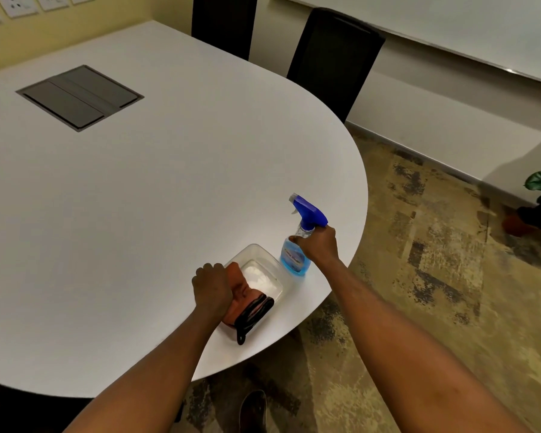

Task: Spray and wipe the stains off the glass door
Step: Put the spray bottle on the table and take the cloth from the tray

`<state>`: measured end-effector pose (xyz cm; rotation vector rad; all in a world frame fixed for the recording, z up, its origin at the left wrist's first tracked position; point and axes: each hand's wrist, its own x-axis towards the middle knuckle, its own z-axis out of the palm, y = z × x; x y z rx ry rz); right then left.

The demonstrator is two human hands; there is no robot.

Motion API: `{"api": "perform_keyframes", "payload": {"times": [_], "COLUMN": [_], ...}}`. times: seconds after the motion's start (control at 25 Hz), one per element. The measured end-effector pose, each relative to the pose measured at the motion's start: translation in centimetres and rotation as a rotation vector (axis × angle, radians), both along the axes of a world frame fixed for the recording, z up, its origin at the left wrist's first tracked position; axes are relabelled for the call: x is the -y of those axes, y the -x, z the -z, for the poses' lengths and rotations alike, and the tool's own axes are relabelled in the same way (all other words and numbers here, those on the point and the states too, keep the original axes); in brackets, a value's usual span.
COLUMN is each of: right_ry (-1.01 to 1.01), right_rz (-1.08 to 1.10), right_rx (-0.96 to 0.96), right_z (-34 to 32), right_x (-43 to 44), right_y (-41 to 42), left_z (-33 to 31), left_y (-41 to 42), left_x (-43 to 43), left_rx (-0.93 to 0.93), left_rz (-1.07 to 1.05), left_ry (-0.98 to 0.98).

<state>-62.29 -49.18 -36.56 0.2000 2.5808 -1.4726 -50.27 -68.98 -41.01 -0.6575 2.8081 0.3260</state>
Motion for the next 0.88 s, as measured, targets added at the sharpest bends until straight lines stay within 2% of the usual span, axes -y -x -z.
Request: {"api": "perform_keyframes", "payload": {"times": [0.36,0.68,0.76,0.88], "right_ry": [-0.068,-0.107,-0.127,-0.133], "right_rz": [0.026,0.231,0.188,0.112], "right_rx": [0.053,0.089,0.089,0.078], "right_z": [0.1,3.0,3.7,3.9], "right_x": [-0.5,-2.3,-2.4,-2.2], "right_y": [-1.3,-10.7,-12.6,-14.2], "left_z": [0.5,0.1,-0.4,-1.5], "left_y": [0.0,0.5,0.6,0.8], "left_x": [-0.6,-0.5,-0.4,-0.3], "left_rx": [-0.022,-0.026,0.006,-0.024], "left_rz": [0.001,0.039,0.063,-0.017], "left_ry": [0.055,0.077,0.030,-0.179]}}
